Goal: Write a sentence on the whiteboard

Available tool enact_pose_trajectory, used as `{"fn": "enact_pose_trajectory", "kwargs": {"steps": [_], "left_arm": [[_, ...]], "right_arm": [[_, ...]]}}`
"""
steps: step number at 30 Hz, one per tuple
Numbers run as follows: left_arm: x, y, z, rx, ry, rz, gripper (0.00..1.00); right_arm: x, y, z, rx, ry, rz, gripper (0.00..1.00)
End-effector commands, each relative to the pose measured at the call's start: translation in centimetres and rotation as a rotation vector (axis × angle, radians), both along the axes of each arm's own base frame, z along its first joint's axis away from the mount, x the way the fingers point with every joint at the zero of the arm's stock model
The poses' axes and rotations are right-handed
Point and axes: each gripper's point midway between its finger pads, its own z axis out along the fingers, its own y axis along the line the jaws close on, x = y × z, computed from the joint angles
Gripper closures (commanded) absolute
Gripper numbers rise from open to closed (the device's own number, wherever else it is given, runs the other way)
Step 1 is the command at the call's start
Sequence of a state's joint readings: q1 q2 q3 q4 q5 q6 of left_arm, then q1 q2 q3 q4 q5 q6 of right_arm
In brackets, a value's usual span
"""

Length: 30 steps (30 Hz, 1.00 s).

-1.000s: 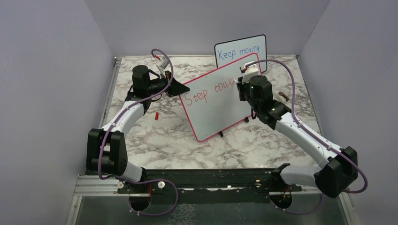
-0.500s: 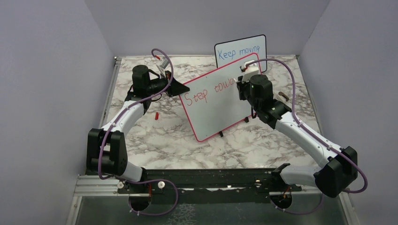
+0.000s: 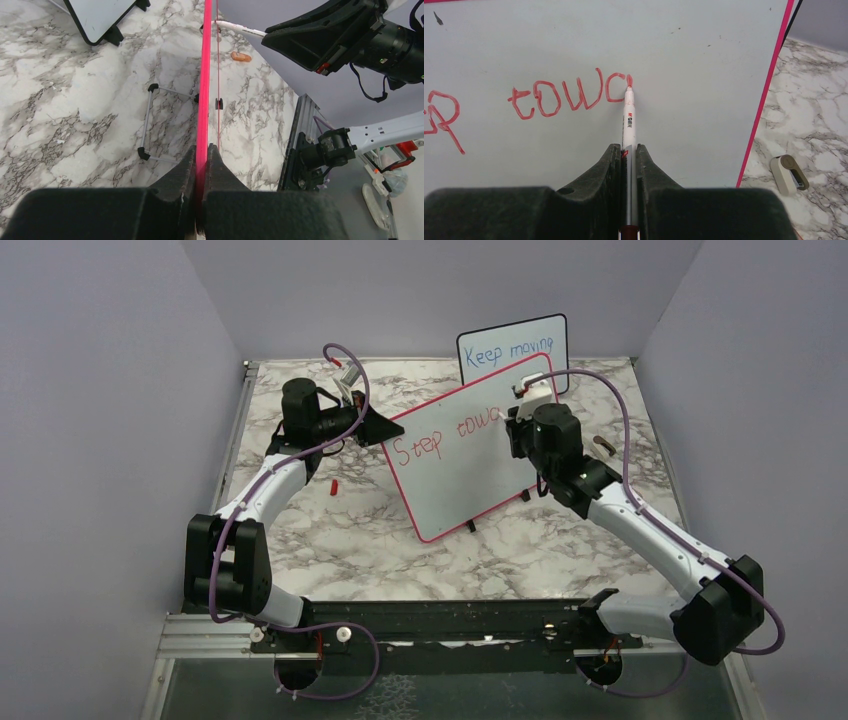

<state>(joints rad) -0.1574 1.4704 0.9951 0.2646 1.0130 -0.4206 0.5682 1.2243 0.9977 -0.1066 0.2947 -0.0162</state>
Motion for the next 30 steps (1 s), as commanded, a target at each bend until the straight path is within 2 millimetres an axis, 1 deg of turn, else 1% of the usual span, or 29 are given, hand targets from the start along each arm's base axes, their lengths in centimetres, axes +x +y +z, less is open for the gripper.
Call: {"fn": "enact_pose_trajectory", "kwargs": {"steps": [1,14,23,30], "left_arm": [[-1.1,-0.4,-2.6,0.039,0.065,-0.054,1.0],[-1.0,-0.3,-2.7,0.045,0.064,-0.054,1.0],[-1.0,-0.3,-2.8,0.047,0.068,-0.052,1.0],[-1.0,-0.3,-2.7,0.047,0.067,-0.051,1.0]], "right_arm": [[-0.7,-0.4,-1.7,-0.012,0.046,-0.001,0.99],[-0.5,-1.8,-2.3,-0.037,0.05,-0.053,0.99],[0.1,-1.8,-1.4,-0.018,0.027,-0.057,1.0],[-0.1,-1.4,0.3,0.01,-0.005,-0.028,1.0]]}}
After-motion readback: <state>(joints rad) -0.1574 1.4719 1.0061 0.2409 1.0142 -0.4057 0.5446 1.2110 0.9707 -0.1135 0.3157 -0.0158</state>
